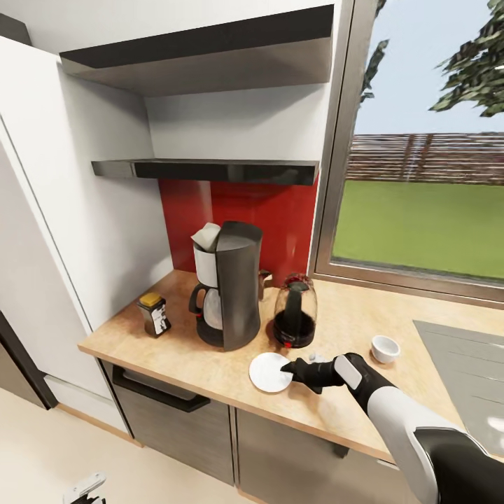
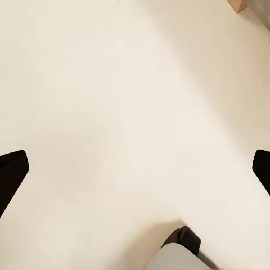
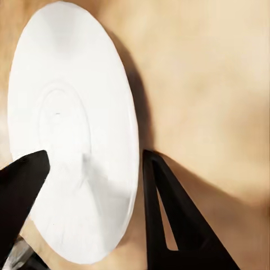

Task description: Set up a coffee station on the kitchen countertop: keep the coffee maker on the countertop, move the bottle of coffee from the kitchen shelf to the counter next to the coffee maker, place a paper coffee filter on top of the coffee maker, put the saucer next to the coffee maker with the coffee cup on the saucer, and place the electric kettle next to the coffee maker.

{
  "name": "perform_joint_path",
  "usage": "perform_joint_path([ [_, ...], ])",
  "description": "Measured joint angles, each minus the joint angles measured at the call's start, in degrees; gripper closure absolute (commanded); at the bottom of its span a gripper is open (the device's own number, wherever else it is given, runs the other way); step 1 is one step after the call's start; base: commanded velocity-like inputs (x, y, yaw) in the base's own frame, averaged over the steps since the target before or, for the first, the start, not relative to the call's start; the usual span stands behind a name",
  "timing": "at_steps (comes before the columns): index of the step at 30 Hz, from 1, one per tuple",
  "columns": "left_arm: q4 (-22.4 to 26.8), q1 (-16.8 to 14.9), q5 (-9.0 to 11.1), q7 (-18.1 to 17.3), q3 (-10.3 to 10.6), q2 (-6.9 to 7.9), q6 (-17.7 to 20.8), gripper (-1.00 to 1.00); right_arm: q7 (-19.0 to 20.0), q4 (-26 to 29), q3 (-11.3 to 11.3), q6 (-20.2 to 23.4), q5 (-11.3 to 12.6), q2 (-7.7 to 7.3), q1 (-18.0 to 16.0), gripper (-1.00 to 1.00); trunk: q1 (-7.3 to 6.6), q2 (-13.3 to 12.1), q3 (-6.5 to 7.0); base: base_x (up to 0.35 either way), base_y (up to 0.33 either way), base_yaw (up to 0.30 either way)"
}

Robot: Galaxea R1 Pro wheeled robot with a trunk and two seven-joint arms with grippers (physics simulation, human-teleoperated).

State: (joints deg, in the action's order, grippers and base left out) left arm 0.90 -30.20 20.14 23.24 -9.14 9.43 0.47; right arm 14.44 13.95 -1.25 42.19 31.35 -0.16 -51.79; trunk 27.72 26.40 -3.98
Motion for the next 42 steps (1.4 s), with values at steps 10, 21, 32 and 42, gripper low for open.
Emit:
perform_joint_path([
  [10,0.00,0.00,-0.01,0.07,0.00,0.00,0.00,-1.00,0.00,-0.03,0.00,0.01,-0.01,0.00,0.02,-1.00,-0.01,0.01,0.00,0.016,-0.022,0.000],
  [21,0.00,0.00,0.04,0.10,0.00,0.05,0.01,-1.00,-0.01,-0.01,-0.01,0.02,-0.01,0.00,-0.01,-1.00,0.00,0.00,0.00,0.103,-0.238,0.000],
  [32,0.00,0.00,0.05,0.25,0.00,0.07,0.07,-1.00,0.08,0.02,-0.05,0.04,0.10,0.00,0.00,-1.00,0.03,-0.01,0.00,-0.096,-0.013,0.000],
  [42,0.00,0.07,0.06,0.24,0.00,0.07,0.08,-1.00,0.10,0.21,0.04,0.04,0.06,0.00,-0.01,-1.00,0.03,0.00,0.00,-0.321,-0.116,0.000],
])
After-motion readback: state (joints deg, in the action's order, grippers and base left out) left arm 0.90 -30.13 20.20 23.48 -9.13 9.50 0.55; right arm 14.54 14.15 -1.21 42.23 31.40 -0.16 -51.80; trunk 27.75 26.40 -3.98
